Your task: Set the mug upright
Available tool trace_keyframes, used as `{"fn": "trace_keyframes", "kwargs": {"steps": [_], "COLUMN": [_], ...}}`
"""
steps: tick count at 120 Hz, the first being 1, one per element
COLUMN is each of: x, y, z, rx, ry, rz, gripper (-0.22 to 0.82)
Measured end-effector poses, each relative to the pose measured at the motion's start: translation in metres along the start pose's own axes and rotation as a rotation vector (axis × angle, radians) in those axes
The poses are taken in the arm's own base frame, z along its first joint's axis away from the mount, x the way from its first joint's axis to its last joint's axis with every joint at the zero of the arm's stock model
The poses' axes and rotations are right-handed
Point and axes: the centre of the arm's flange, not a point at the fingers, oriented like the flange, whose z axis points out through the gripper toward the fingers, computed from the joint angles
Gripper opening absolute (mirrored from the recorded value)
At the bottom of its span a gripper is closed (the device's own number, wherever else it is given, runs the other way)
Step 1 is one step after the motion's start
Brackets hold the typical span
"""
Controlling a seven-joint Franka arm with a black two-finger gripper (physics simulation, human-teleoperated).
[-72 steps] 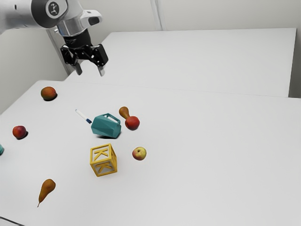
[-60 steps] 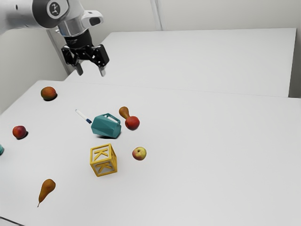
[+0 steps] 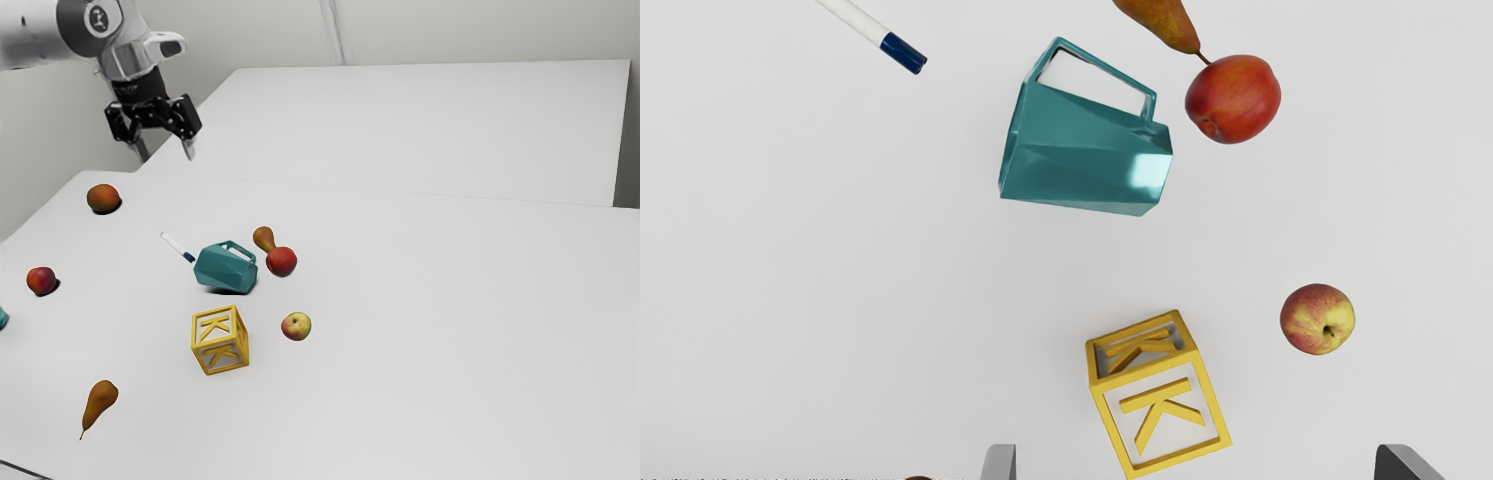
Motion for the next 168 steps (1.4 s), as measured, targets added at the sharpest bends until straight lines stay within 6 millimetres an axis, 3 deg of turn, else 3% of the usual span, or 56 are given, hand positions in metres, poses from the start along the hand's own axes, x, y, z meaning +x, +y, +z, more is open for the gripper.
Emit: {"fn": "trace_keyframes", "kwargs": {"steps": [26, 56, 88, 110, 141, 153, 168], "x": [0.021, 0.045, 0.064, 0.072, 0.084, 0.080, 0.077], "y": [-0.055, -0.105, -0.126, -0.141, -0.147, -0.146, -0.143], "z": [0.037, 0.083, 0.127, 0.178, 0.227, 0.253, 0.270], "rx": [-0.082, -0.196, -0.323, -0.411, -0.502, -0.544, -0.586], "ry": [-0.061, -0.070, -0.043, -0.045, -0.020, -0.028, -0.014], "rz": [-0.033, -0.018, 0.051, 0.079, 0.135, 0.144, 0.161], "gripper": [0.58, 0.58, 0.58, 0.58, 0.58, 0.58, 0.58]}}
